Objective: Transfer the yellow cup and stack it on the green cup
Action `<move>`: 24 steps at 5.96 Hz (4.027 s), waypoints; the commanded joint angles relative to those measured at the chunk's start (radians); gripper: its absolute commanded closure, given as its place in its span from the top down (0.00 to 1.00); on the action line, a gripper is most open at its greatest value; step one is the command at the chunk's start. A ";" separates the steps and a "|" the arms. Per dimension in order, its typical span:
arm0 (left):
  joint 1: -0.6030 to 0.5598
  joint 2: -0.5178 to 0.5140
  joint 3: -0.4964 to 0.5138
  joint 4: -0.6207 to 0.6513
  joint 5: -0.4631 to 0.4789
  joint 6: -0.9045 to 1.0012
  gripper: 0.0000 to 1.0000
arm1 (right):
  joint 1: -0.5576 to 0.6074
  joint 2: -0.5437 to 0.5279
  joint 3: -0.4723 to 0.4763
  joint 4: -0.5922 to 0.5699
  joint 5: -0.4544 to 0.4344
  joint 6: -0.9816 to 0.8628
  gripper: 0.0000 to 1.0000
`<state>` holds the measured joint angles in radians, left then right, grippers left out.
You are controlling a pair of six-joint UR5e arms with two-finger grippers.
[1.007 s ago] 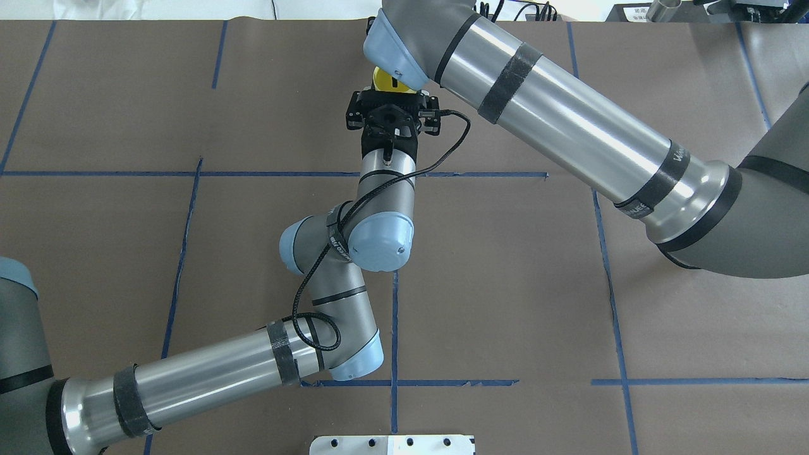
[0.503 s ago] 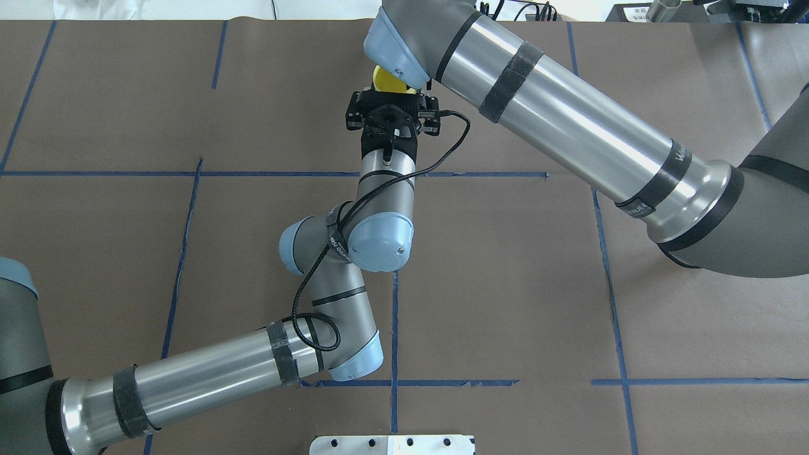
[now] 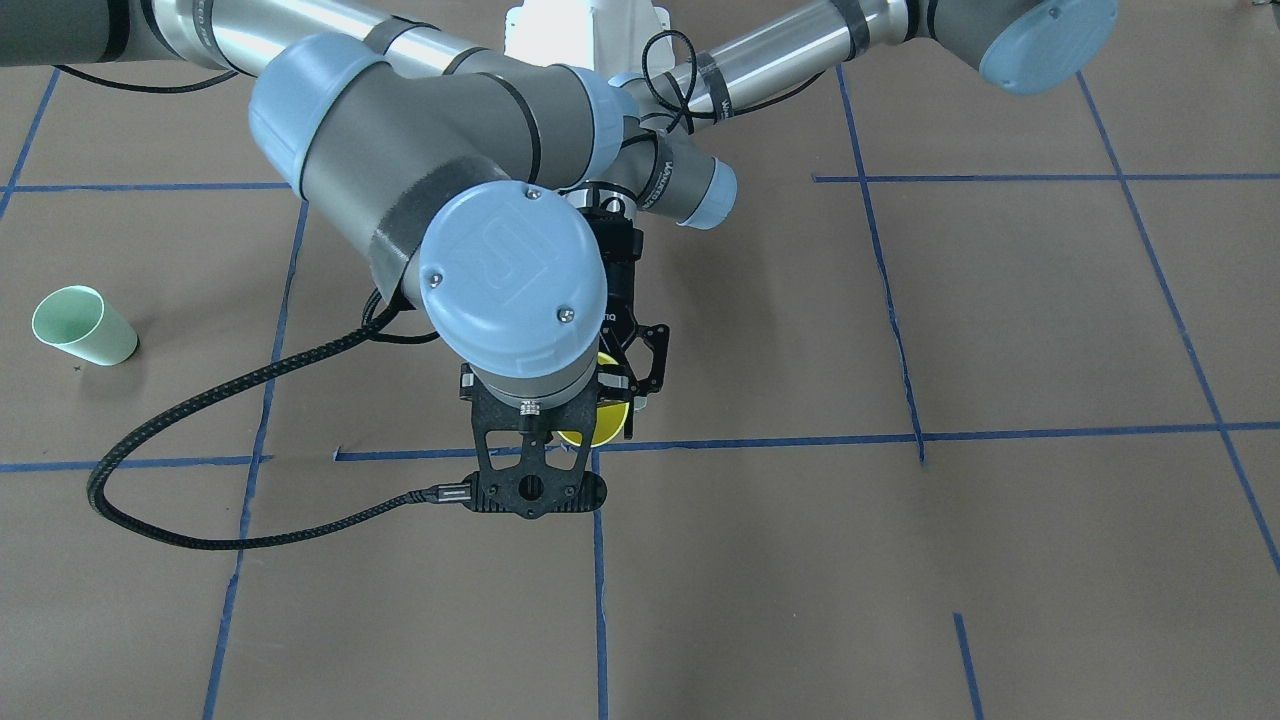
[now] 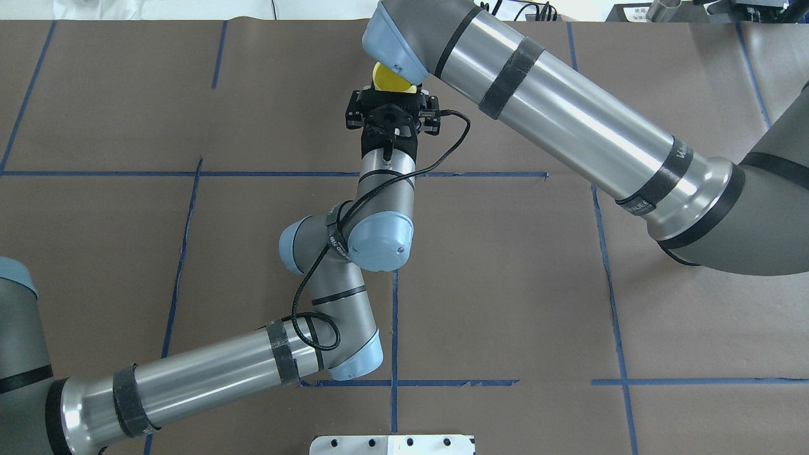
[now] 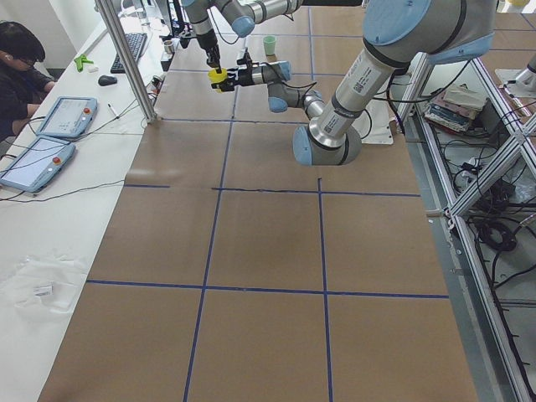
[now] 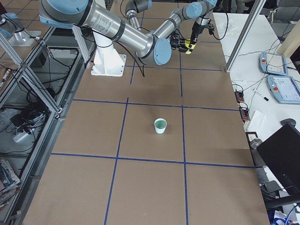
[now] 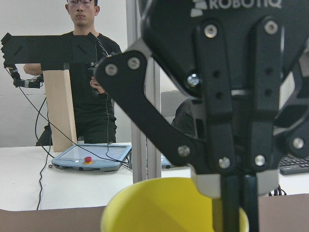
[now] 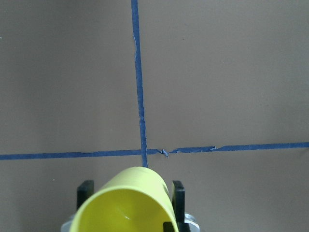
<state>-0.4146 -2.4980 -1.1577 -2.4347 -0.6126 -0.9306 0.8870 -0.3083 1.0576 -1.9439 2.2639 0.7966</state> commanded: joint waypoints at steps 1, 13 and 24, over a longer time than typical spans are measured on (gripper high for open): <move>0.000 0.001 0.000 -0.001 0.002 0.001 1.00 | 0.026 0.008 0.015 0.000 0.031 0.007 0.00; -0.346 0.240 -0.360 0.282 -0.675 0.142 1.00 | 0.276 -0.580 0.737 0.000 0.135 -0.118 0.00; -0.561 0.441 -0.706 0.804 -1.325 0.131 1.00 | 0.342 -1.269 0.876 0.224 0.046 -0.660 0.00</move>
<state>-0.9761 -2.0578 -1.8633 -1.6306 -1.9374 -0.7992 1.2293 -1.6070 1.9762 -1.7371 2.3079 0.1353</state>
